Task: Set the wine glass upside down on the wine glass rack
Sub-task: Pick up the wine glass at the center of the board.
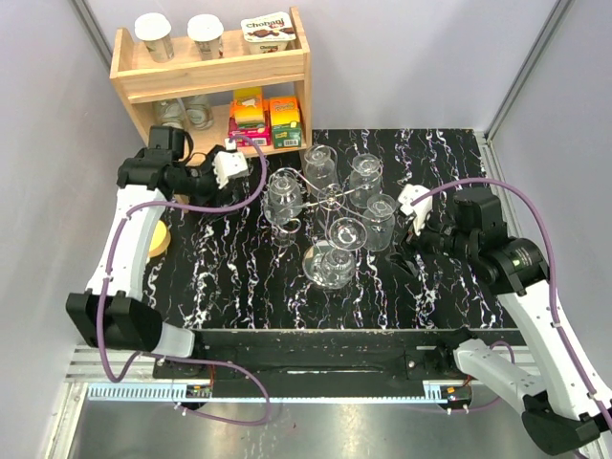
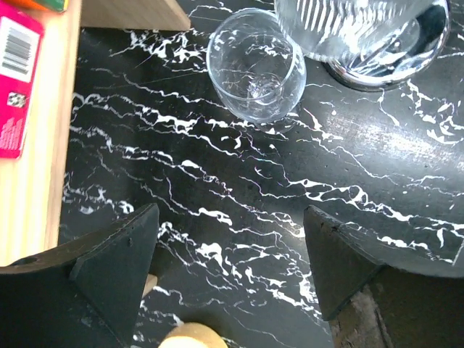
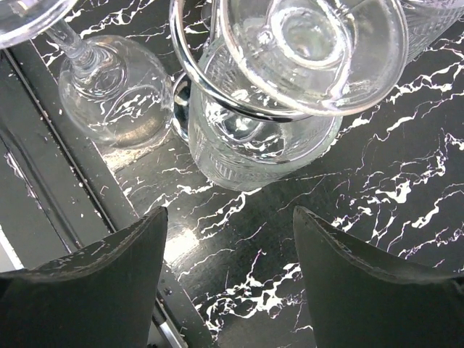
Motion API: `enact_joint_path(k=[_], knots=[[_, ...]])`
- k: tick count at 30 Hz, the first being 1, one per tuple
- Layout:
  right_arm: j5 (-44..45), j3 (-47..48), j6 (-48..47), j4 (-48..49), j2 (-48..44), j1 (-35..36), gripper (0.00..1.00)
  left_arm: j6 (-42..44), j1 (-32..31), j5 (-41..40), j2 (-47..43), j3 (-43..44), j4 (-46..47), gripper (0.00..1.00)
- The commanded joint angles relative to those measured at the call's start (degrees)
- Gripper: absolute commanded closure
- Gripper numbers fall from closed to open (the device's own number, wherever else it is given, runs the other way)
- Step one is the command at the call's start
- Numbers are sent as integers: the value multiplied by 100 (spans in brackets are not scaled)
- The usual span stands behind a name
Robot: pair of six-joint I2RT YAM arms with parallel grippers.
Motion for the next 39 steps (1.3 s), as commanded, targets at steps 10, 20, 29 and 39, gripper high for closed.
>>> enact_joint_path(k=[10, 20, 29, 39], knots=[[178, 19, 7, 197, 58, -167, 26, -279, 262, 1801, 838, 16, 1473, 20], [187, -42, 15, 232, 76, -194, 26, -3339, -80, 1012, 821, -36, 2818, 25], [240, -156, 24, 241, -47, -211, 25, -4044, -616, -202, 953, 70, 2713, 33], [292, -393, 42, 311, -232, -220, 25, -4009, -898, -1020, 1199, 175, 2344, 38]])
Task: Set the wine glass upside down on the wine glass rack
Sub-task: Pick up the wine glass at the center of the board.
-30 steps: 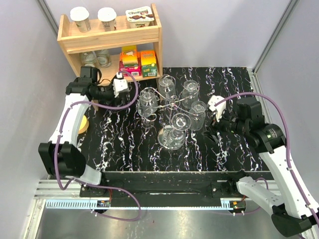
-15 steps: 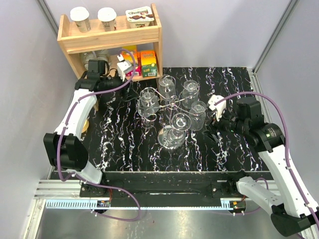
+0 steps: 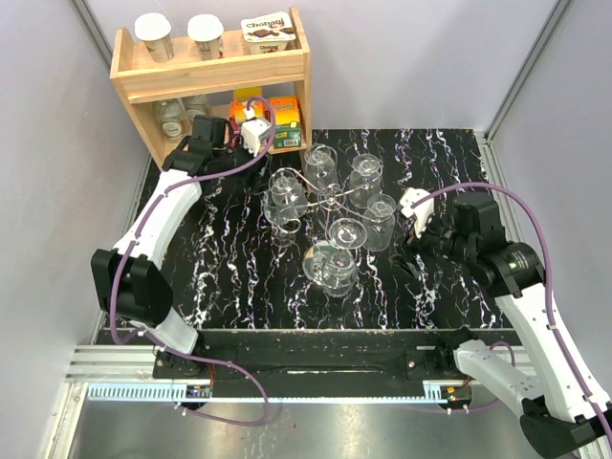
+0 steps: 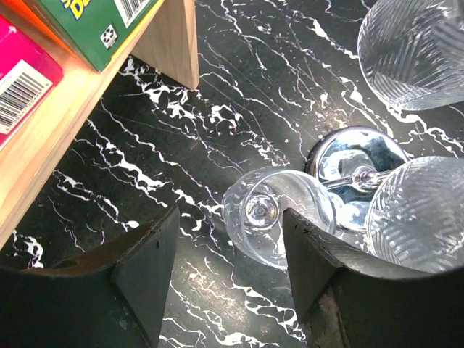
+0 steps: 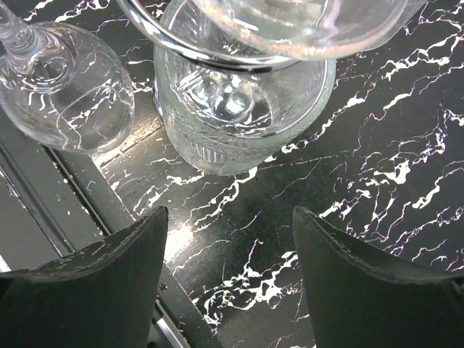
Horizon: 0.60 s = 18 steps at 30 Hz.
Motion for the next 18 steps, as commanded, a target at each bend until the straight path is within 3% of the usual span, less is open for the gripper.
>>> enact_joint_path(k=[1, 18], knots=[[91, -48, 40, 206, -129, -54, 25, -27, -41, -517, 122, 278, -111, 39], [65, -180, 92, 294, -182, -71, 25, 193, -261, -772, 464, 533, -796, 45]])
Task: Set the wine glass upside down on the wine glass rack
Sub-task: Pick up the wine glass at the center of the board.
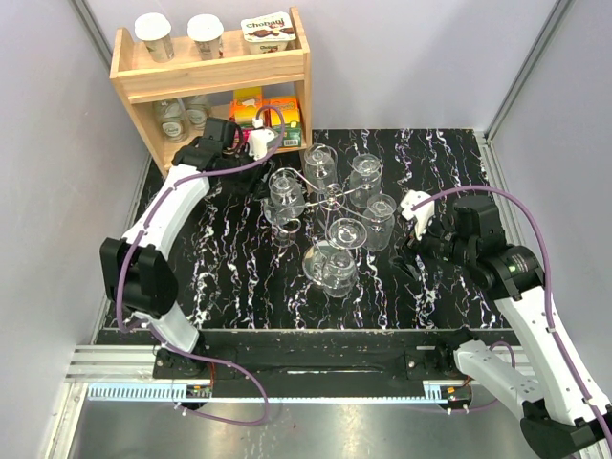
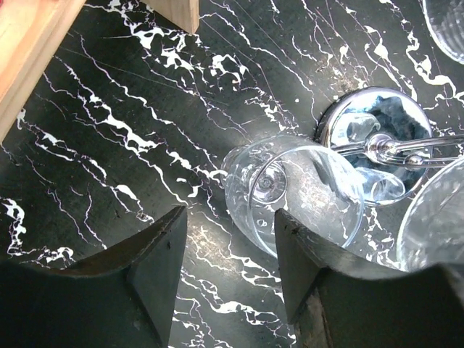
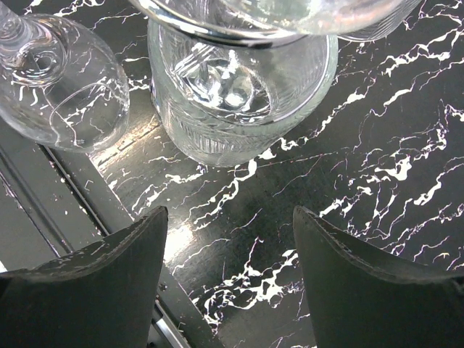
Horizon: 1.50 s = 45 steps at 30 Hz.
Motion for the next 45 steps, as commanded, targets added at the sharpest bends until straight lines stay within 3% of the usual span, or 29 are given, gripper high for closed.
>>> enact_joint_path(k=[1, 7, 18, 23, 28, 36, 45], knots=[[34, -23, 77, 222, -57, -52, 25, 60, -143, -248, 117, 378, -145, 46], [69, -102, 77, 222, -154, -61, 25, 51, -178, -371, 284, 475, -233, 53], [87, -172, 68, 239, -224, -60, 25, 191, -231, -476, 416, 484, -585, 74], [122, -146, 51, 231, -242, -61, 25, 244, -196, -617, 224, 308, -638, 100], [140, 3, -2, 125, -259, -61, 25, 236, 50, -521, -137, 185, -638, 100], [-194, 705, -46, -112, -163, -52, 24, 34, 1042, 357, -1033, -43, -506, 100], [-1800, 2006, 252, -402, 364, 71, 25, -475, 2457, 1385, -2201, 571, -718, 100]])
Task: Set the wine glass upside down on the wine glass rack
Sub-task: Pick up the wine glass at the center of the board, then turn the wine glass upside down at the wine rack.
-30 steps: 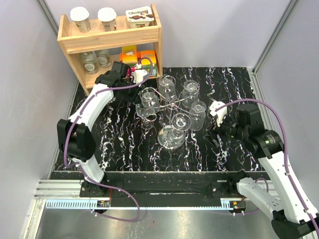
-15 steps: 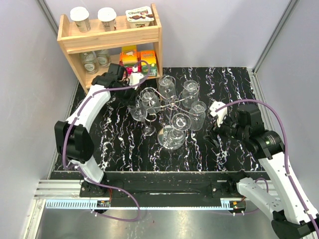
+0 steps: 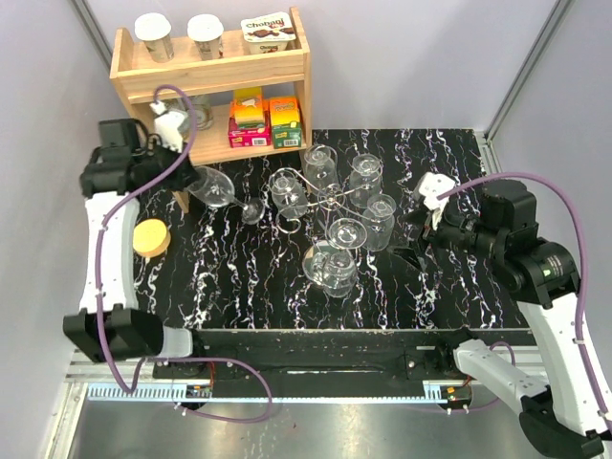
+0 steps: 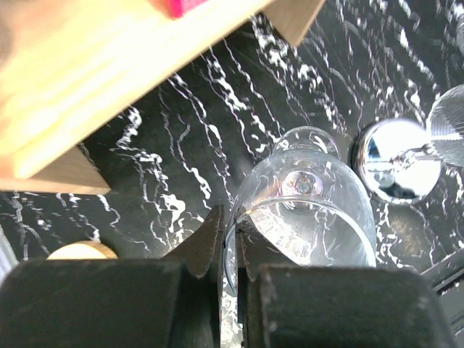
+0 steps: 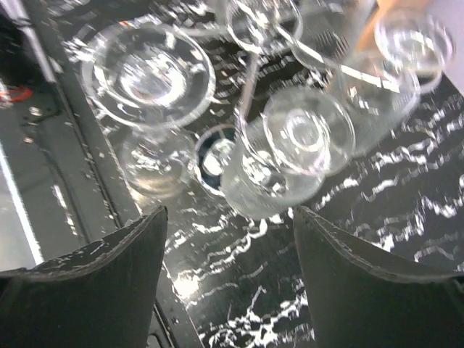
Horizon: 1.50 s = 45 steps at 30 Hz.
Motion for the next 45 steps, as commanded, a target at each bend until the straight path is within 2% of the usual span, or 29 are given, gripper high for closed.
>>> enact_joint_path(k=[1, 4, 7, 13, 15, 19, 22, 24, 27, 31, 35, 40, 45], knots=[[-1270, 724, 322, 52, 259, 76, 25, -620, 539, 1039, -825, 554, 397, 100], [-1702, 927, 823, 517, 505, 146, 29, -1287, 610, 1259, -1282, 511, 1143, 100], [-1888, 1207, 1490, 1080, 891, 330, 32, -2366, 610, 1566, -1442, 624, 1978, 100], [-1458, 2384, 1782, 1362, 1735, 761, 36, -4441, 610, 1979, -1565, 634, 4068, 100], [-1492, 2640, 2175, 1791, 1982, 770, 37, -5109, 602, 2015, -1635, 476, 4929, 100], [-1634, 3053, 2748, 2311, 2517, 936, 38, -5596, 382, 1831, -1495, 607, 5408, 100], [-1721, 3055, 3073, 2959, 2764, 1051, 38, -6112, 224, 1813, -1442, 485, 6021, 100], [-1957, 2932, 3406, 3451, 2896, 1069, 38, -6937, 215, 1866, -1398, 143, 7003, 100], [-2459, 2660, 4380, 4601, 3142, 1086, 39, -7914, 127, 1831, -1205, -104, 7973, 100], [-2591, 2509, 5236, 5685, 3406, 1192, 44, -7785, -118, 1690, -1108, 18, 7852, 100], [-2486, 2711, 5385, 5871, 3626, 1280, 37, -7776, -391, 1611, -1082, -96, 7843, 100], [-2363, 2939, 5404, 5898, 3802, 1289, 36, -7679, -506, 1681, -1126, -377, 7834, 100], [-2231, 3151, 5131, 5590, 3820, 1289, 36, -7346, -892, 1743, -1205, -693, 7606, 100]])
